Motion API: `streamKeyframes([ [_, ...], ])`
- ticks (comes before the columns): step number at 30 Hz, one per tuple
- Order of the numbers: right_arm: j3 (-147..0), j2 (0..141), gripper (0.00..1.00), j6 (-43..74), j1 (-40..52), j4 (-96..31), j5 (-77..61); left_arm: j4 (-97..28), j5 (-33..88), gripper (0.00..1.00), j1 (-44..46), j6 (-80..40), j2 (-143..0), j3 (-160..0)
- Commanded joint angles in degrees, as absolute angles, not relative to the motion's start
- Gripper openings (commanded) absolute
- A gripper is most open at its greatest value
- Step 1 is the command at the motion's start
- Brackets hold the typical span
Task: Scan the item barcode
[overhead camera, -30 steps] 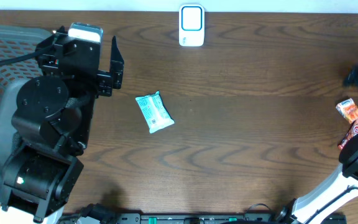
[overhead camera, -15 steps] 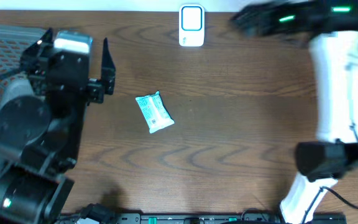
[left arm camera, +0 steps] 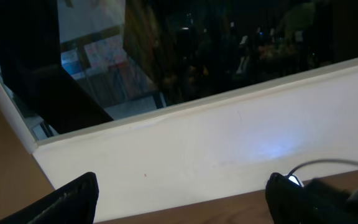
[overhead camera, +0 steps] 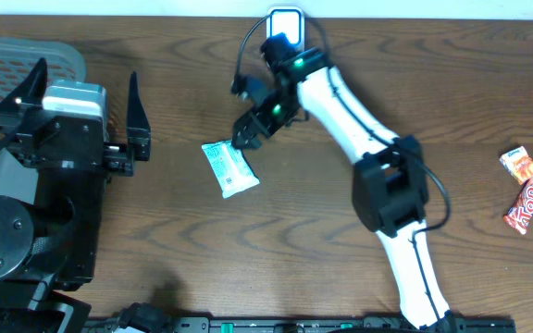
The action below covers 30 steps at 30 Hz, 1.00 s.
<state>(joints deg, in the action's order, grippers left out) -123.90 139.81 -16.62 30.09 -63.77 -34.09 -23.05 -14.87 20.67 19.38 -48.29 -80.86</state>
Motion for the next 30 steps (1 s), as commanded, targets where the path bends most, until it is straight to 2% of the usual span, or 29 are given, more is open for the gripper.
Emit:
streamKeyframes([
  [1, -123.9, 140.9, 0.99, -17.8, 31.7, -63.7, -35.1, -23.1, -14.2, 0.86, 20.4, 19.9, -48.2, -80.7],
  [6, -123.9, 141.9, 0.99, -17.8, 33.8, -63.9, -36.9, -23.1, -14.2, 0.86, 20.4, 19.9, -48.2, -80.7],
  [12, -123.9, 142.3, 0.99, -13.2, 35.7, -62.3, -28.1, -23.1, -14.2, 0.86, 20.4, 19.9, -48.2, -80.7],
  [20, -123.9, 145.9, 0.99, -12.0, 38.0, -62.3, -27.3, -23.1, -14.2, 0.86, 20.4, 19.9, -48.2, -80.7],
  [24, -123.9, 148.5, 0.88, -10.9, 38.0, -62.9, -27.3, -23.1, -14.2, 0.86, 20.4, 19.9, -48.2, -80.7],
  [30, -123.9, 149.9, 0.58, -10.8, 37.8, -63.0, -28.3, -23.5, -14.2, 0.86, 20.4, 19.9, -48.2, -80.7],
])
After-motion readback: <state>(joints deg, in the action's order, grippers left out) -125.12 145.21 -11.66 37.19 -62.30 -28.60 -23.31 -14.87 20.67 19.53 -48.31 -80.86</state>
